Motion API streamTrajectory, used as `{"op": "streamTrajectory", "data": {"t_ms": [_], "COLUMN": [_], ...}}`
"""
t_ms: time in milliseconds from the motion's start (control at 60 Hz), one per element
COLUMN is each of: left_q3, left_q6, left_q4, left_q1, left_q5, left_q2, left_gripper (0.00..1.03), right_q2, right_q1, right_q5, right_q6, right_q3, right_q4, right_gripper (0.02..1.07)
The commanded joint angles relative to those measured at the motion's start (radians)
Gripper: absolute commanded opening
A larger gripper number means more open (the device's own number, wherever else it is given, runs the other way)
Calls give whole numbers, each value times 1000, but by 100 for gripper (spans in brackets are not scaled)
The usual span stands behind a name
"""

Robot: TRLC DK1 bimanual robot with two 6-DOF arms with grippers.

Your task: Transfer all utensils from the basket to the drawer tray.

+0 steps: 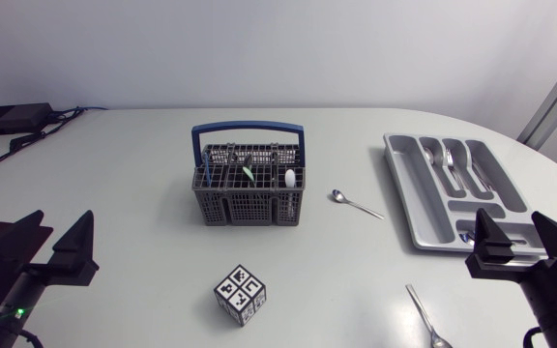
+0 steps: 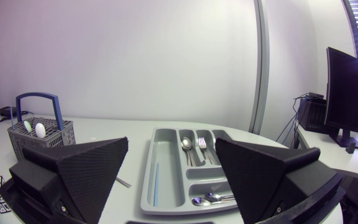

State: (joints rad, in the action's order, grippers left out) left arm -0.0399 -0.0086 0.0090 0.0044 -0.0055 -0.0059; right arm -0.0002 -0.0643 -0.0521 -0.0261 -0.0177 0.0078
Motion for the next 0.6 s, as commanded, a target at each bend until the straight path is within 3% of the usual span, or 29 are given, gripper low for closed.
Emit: {"op": "streamTrajectory", "data": {"t_ms": [0, 200, 433, 583], "left_q3": [-20, -129, -282, -428], "left_q6": [-28, -33, -65, -91], "left_q4": [-17, -30, -52, -159], "left_q1": [3, 0, -26, -53], "left_q5": [-7, -7, -7, -10], "left_q2": [-5, 106, 319, 538], "left_gripper": [98, 98, 98, 98], "right_q2": [-7, 11, 164, 350], "right_q1": [11, 23, 52, 95], "right_q5": [1, 0, 0, 0], "right_q6": [15, 14, 11, 9], "right_q3": [13, -62, -146, -238], "right_q4": [6, -17, -8, -12], "right_gripper": [103, 103, 103, 103]}}
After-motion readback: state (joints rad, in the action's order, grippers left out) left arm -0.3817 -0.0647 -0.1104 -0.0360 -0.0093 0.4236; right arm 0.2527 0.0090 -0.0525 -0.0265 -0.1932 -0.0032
